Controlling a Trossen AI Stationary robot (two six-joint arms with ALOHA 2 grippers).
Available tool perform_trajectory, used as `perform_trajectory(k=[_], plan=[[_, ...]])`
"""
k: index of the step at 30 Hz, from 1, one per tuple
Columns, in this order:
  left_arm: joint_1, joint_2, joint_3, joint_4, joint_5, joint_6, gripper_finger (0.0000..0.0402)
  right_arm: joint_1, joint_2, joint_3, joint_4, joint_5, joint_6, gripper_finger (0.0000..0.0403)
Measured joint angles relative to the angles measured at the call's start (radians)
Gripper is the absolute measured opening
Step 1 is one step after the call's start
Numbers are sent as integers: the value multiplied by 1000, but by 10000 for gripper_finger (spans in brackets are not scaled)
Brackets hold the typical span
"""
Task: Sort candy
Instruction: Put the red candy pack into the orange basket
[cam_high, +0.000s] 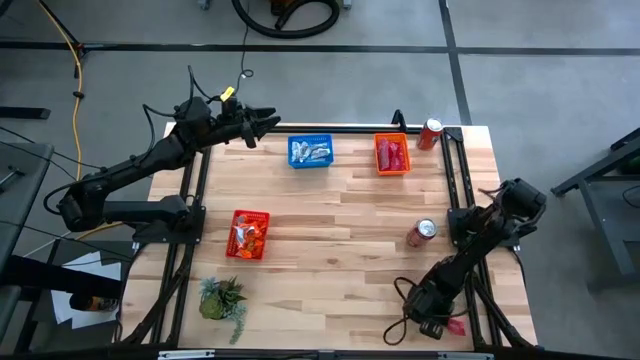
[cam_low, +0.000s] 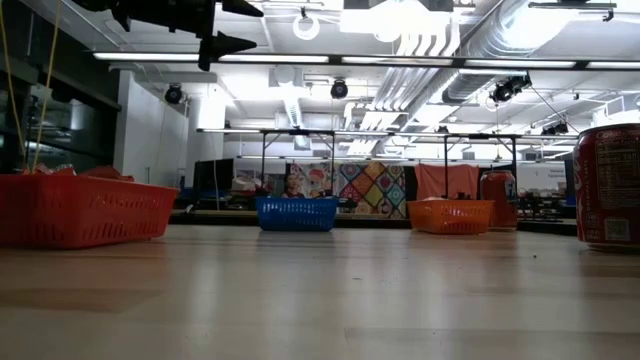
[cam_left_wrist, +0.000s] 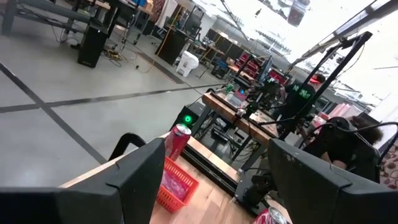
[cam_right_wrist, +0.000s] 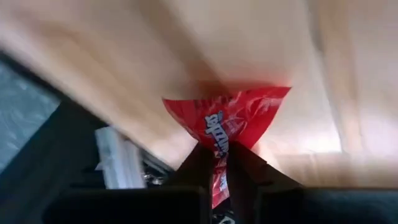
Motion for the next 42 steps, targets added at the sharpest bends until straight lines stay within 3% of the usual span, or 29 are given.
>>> perform_trajectory(k=[5, 9, 16, 23, 29, 33, 38, 42], plan=[[0, 0, 0, 8, 0, -2, 271, -77, -83, 67, 10, -2, -240, 8], [0, 0, 0, 13, 0, -15, 271, -215, -154, 112, 8, 1, -540, 9], [0, 0, 0, 15, 0, -81, 271, -599, -202, 227, -82, 139, -1049, 4], [-1, 0, 0, 18, 0, -115, 271, -1046, -215, 461, -317, 365, -1362, 1], [-1, 0, 0, 18, 1, -116, 271, -1345, -242, 629, -434, 486, -1430, 1], [-1, 0, 0, 18, 0, -116, 271, -1482, -245, 682, -502, 541, -1403, 0], [-1, 0, 0, 18, 1, -116, 271, -1589, -245, 663, -523, 545, -1335, 0], [-1, 0, 0, 48, 1, -152, 271, -1642, -245, 566, -481, 545, -1293, 0]])
